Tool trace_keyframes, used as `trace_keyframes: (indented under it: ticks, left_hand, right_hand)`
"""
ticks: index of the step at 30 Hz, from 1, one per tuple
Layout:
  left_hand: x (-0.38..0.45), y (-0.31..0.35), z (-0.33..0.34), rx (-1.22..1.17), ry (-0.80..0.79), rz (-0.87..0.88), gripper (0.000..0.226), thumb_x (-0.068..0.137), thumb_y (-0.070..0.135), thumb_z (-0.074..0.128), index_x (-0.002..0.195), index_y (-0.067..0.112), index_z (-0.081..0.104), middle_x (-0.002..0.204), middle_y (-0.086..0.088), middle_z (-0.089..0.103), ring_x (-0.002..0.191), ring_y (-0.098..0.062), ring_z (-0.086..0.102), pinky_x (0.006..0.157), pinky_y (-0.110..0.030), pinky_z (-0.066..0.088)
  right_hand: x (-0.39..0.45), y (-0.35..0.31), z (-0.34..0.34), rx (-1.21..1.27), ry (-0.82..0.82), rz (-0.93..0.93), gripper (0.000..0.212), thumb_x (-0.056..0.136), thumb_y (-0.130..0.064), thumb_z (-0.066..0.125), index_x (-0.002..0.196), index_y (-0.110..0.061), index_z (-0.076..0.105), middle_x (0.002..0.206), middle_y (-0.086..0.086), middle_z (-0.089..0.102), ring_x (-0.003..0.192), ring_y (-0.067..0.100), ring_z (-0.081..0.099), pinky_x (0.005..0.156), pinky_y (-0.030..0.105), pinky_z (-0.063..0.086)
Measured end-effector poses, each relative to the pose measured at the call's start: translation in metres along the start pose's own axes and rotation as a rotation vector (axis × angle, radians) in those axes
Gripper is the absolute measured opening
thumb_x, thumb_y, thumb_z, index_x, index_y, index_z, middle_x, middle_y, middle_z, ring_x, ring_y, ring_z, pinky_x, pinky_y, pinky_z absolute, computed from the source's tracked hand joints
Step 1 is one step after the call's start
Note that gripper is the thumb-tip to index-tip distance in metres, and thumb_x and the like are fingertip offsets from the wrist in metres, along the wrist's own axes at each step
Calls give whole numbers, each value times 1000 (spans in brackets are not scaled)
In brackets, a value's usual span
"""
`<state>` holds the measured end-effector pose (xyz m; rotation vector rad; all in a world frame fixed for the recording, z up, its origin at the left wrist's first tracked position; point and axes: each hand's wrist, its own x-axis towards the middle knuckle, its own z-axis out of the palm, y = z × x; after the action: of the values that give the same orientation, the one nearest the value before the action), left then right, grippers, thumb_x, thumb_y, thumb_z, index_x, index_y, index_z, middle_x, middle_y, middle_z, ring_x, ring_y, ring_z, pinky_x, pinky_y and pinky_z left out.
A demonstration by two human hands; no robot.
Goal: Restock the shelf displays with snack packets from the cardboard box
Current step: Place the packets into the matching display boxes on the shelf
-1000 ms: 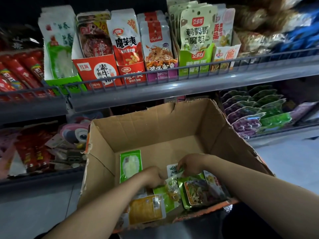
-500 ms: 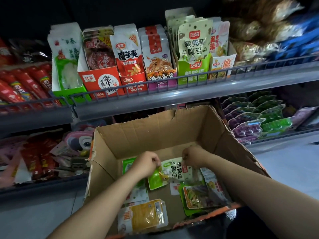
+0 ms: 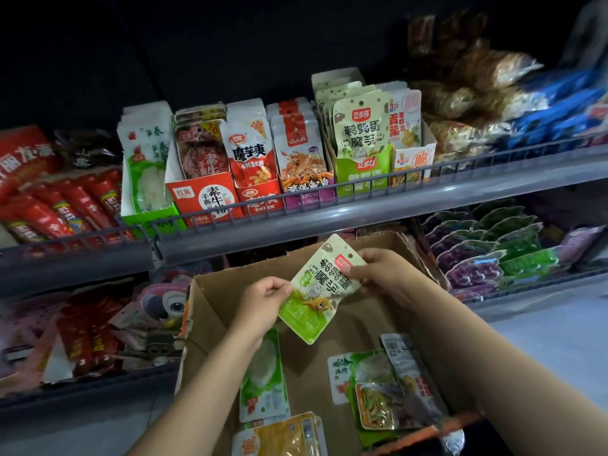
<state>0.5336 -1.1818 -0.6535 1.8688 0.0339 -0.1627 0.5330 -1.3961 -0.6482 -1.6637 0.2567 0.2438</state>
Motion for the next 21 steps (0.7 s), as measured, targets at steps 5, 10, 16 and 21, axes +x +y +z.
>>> trace_keyframes:
  ticks: [5, 10, 16, 21]
  left_hand:
    - [-18, 22, 8, -60, 32, 84, 14, 91, 8, 59, 80, 14, 66, 75, 4, 66, 67, -2, 58, 56, -4, 40]
    - [-17, 53, 10, 86, -3, 185, 6, 91, 17, 61, 92, 20, 66, 89, 9, 67, 79, 0, 59, 60, -2, 42]
    - [5, 107, 17, 46, -76, 183, 18, 92, 23, 60, 110, 23, 62, 101, 7, 68, 89, -8, 65, 54, -15, 46]
    - [26, 143, 31, -23, -194, 105, 6, 89, 22, 63, 91, 17, 65, 98, -3, 68, 84, -16, 66, 63, -24, 57]
  right_hand:
    - [-12, -24, -9, 157, 116, -160, 20, 78, -2, 72, 97, -4, 65, 81, 11, 68, 51, 9, 52, 47, 17, 39]
    - [-24, -44, -16, 289, 175, -302, 10, 81, -4, 69, 88, -12, 68, 84, 5, 74, 74, 16, 67, 64, 22, 50]
    - [-32, -63, -25, 304, 196, -382, 16, 83, -4, 68, 97, -8, 66, 93, 11, 73, 88, 28, 70, 85, 48, 52]
    - [-30, -69, -36, 274, 286, -473, 18, 81, -9, 70, 99, -7, 65, 88, 11, 74, 86, 29, 71, 81, 49, 54]
